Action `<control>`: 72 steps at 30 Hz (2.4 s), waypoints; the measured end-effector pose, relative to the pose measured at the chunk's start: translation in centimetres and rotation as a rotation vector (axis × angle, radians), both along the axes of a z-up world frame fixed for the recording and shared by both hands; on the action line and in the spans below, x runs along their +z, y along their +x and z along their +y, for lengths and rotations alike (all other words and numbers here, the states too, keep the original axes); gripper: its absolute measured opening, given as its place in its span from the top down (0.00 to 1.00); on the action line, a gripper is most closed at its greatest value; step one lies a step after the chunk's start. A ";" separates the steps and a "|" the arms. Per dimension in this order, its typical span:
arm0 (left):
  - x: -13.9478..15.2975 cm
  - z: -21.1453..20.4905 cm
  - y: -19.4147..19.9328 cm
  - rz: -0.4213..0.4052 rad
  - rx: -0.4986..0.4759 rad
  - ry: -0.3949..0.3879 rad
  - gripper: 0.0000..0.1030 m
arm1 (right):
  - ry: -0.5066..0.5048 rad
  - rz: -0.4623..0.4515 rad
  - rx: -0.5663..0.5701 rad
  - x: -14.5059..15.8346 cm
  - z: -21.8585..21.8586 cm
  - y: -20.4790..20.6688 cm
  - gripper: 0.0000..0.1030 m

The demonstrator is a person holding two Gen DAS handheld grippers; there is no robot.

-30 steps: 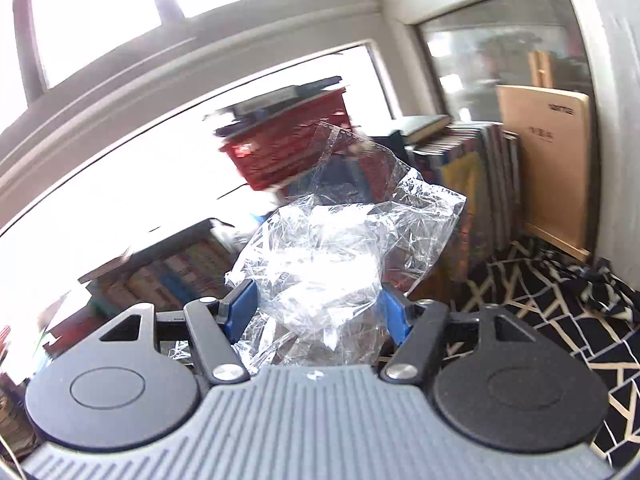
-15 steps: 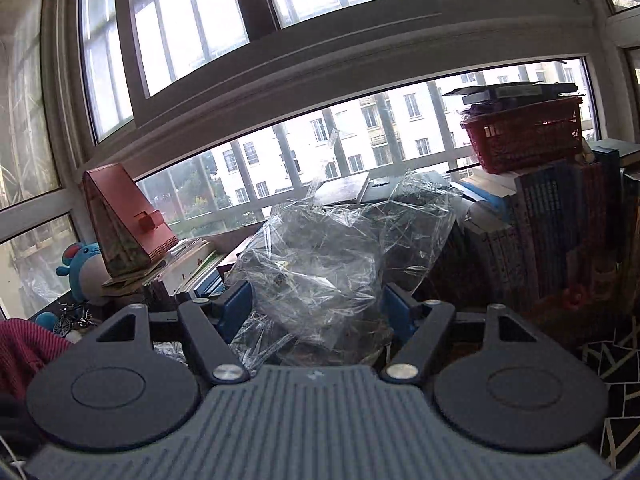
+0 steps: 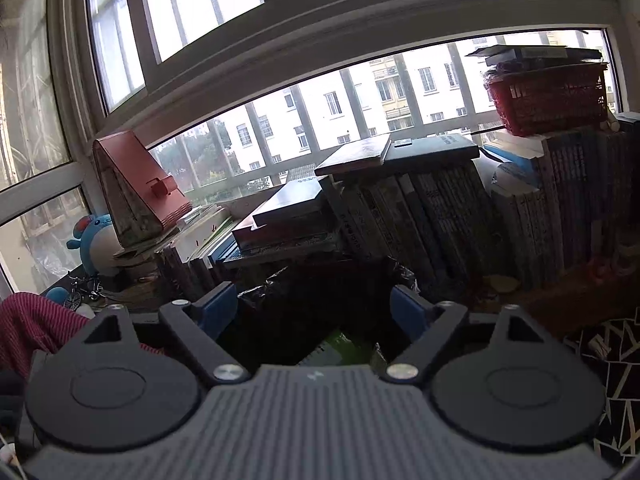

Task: Collect trash
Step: 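Carry the clear plastic bag with the right gripper into the bin and release, then move the right gripper to the small pink-white wrapper on the cloth, then grasp the pink-white wrapper with the right gripper and lift it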

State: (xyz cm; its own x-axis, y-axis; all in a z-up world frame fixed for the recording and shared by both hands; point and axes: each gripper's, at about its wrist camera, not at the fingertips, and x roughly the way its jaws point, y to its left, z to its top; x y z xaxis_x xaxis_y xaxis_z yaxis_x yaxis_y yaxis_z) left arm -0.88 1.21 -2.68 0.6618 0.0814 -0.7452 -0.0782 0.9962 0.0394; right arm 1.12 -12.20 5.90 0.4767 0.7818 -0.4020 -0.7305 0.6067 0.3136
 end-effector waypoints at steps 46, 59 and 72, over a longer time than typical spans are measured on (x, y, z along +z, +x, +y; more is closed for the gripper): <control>1.0 -0.3 0.0 -0.053 -0.061 -0.037 0.23 | -0.462 0.224 -0.892 -23.8 -9.1 25.1 0.10; 0.3 -0.1 0.7 -0.036 -0.044 -0.021 0.23 | -0.456 0.298 -0.871 -25.9 -8.1 26.8 0.56; 0.4 0.6 0.7 -0.016 -0.010 -0.053 0.23 | -0.396 0.260 -0.700 -15.0 -9.8 18.4 0.56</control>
